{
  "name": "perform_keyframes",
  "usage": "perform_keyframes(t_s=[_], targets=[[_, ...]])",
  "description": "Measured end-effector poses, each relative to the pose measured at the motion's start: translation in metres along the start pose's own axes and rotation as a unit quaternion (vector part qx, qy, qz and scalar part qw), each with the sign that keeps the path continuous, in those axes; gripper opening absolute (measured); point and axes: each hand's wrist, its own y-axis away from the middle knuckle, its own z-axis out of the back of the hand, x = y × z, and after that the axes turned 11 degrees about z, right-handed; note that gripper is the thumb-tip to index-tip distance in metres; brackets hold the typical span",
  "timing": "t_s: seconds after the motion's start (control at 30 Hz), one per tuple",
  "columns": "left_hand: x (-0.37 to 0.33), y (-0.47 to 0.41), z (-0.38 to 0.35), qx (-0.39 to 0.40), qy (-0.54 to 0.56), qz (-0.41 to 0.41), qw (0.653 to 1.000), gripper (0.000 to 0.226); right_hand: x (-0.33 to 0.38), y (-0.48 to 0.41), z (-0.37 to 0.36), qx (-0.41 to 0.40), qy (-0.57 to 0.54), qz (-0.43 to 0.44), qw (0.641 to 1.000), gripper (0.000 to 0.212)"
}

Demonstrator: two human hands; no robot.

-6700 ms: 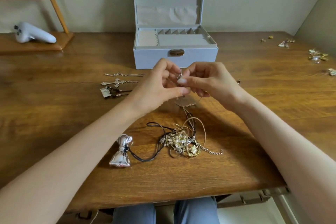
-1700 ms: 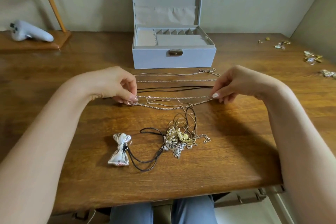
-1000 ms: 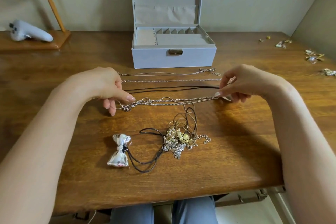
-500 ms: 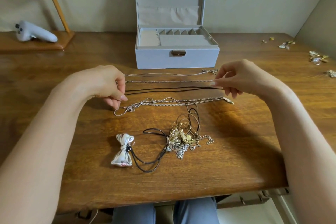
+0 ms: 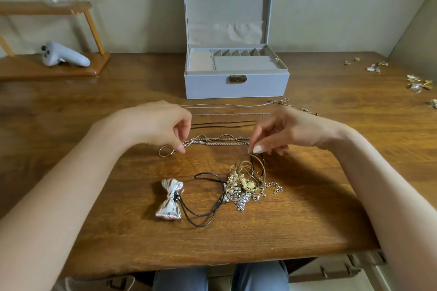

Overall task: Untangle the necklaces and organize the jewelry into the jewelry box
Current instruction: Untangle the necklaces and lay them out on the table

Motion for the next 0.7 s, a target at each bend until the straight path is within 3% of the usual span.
perform_keyframes(t_s=[0.1,0.37,0.57,0.7], targets=[[0.007,0.000,-0.012,0.012,0.006,-0.018,1.000,0.020,-0.002,-0.001,0.000,-0.011,0.002,0.000,1.000,0.025],[0.026,-0.003,-0.025,-0.049,0.079,-0.058,0.994,0.017,-0.008,-0.001,0.006,-0.101,0.016,-0.009,0.995,0.021],[0.033,-0.003,-0.026,-0.038,0.078,-0.086,0.993,0.015,-0.003,0.000,0.002,0.005,-0.030,0.004,1.000,0.019],[0.011,0.006,-0.034,-0.185,0.111,-0.180,0.960,0.013,-0.003,-0.002,-0.004,0.064,-0.010,-0.023,0.998,0.012]])
